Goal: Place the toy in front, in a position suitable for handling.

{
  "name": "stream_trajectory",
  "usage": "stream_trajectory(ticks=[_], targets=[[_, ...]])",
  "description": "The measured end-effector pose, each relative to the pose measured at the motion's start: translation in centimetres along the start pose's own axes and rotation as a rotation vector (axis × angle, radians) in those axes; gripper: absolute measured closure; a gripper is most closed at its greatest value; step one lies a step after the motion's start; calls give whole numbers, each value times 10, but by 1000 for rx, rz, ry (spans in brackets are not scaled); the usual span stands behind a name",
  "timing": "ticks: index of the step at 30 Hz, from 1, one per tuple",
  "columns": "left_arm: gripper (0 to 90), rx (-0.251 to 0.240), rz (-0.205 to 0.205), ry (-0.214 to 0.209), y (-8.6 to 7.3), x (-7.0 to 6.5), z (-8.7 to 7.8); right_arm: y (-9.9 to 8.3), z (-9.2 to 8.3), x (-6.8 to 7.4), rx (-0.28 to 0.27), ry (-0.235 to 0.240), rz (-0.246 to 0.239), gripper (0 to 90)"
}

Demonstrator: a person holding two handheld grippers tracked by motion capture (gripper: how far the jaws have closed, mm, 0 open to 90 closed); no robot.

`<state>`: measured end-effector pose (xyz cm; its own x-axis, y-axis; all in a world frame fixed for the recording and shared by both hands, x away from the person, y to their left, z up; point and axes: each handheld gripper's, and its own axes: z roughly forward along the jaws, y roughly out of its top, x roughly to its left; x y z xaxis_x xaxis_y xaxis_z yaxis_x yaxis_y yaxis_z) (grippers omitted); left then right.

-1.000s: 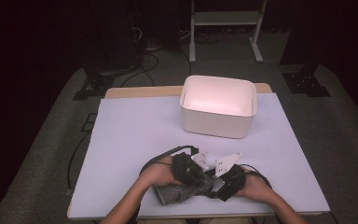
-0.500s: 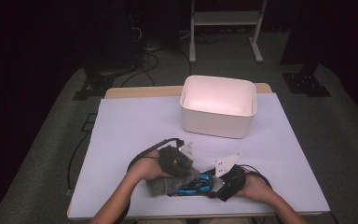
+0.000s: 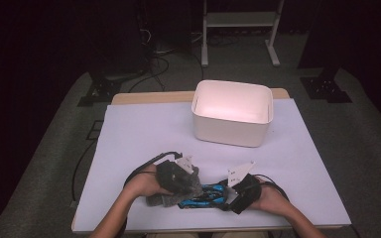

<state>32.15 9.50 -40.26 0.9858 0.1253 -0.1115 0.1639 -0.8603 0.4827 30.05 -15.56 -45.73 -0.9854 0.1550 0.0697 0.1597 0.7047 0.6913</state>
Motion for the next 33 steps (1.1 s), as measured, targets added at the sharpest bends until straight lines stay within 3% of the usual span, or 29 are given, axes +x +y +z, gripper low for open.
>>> stream_trajectory(ticks=[6, 12, 18, 21, 25, 33], targets=[[766, -13, -2, 0, -2, -1, 1, 1, -7, -4, 20, 12, 41, 170], [766, -6, 0, -2, 0, -1, 2, 10, -19, -10, -25, 38, 80, 172], [765, -7, 2, 3, 0, -2, 2, 20, -16, -16, -6, 40, 88, 198], [765, -9, 1, 2, 0, -1, 2, 21, -15, -21, -7, 69, 119, 207], [765, -6, 9, 2, 0, -1, 1, 20, -12, -23, 8, 76, 123, 219], [765, -24, 5, 23, 2, -1, -8, 10, -3, -35, -9, 157, 242, 284]])
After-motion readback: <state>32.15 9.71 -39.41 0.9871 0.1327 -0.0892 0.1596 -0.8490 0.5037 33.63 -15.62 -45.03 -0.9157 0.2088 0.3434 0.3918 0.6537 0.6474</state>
